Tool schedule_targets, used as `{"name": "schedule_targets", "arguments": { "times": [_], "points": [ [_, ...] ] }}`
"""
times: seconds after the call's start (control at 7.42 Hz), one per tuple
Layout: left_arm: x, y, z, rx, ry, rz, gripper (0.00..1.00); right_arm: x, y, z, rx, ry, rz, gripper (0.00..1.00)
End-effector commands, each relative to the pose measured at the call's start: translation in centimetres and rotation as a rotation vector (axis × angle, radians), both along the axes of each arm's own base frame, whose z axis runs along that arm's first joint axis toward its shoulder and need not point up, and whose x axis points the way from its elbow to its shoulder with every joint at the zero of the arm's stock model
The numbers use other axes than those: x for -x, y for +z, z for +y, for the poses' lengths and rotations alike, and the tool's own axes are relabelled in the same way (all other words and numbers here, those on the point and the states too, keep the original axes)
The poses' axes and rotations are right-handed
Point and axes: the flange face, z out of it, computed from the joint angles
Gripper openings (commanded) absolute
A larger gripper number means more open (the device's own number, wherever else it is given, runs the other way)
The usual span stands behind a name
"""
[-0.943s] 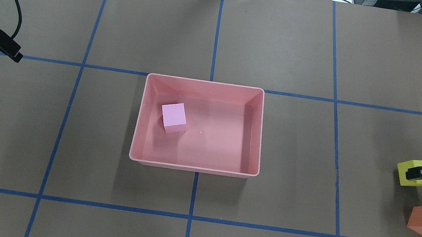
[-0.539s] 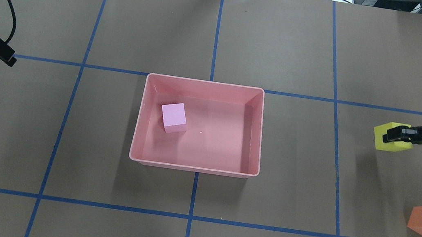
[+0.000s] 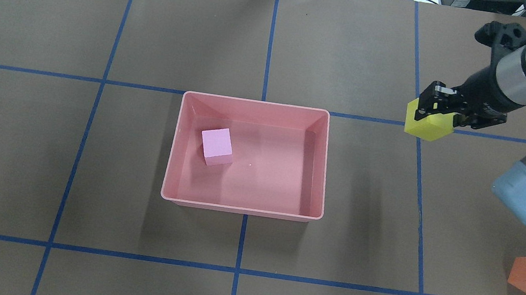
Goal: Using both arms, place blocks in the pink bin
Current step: 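Lift the yellow cube with the right gripper and drop it in the bin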
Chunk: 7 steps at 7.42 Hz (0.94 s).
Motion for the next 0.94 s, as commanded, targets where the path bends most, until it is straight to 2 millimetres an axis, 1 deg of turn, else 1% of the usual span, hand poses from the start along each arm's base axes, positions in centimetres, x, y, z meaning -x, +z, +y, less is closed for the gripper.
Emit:
{"name": "schedule_targets", "arguments": {
  "times": [0.0,0.13,0.27,0.4,0.54,0.67,0.81],
  "points": [
    [3.1,4.1,-0.8,0.017,0.005,-0.025,1.00,10.7,-8.0,4.9,0.022,0.023,0.010,0.01],
    [3.1,4.7,-0.9,0.026,0.007,-0.029,1.00,15.2,-10.1,6.9,0.006,0.029,0.056,0.08],
    [3.1,4.9,-0.8,0.032,0.005,-0.030,1.00,17.7,-10.4,8.7,-0.006,0.029,0.095,0.59],
    [3.2,5.5,-0.7,0.046,0.000,-0.033,1.00,19.4,-10.3,10.1,-0.041,0.080,0.126,0.99],
    [3.3,5.9,-0.4,0.060,-0.005,-0.037,1.00,19.9,-10.0,10.4,-0.037,0.071,0.134,1.00],
    [3.5,7.1,0.5,0.080,-0.003,-0.042,1.00,19.7,-9.9,10.4,-0.041,0.067,0.139,1.00],
    [3.7,8.0,1.2,0.098,-0.001,-0.048,1.00,18.2,-9.8,8.6,-0.048,0.083,0.158,1.00]
  ]
}}
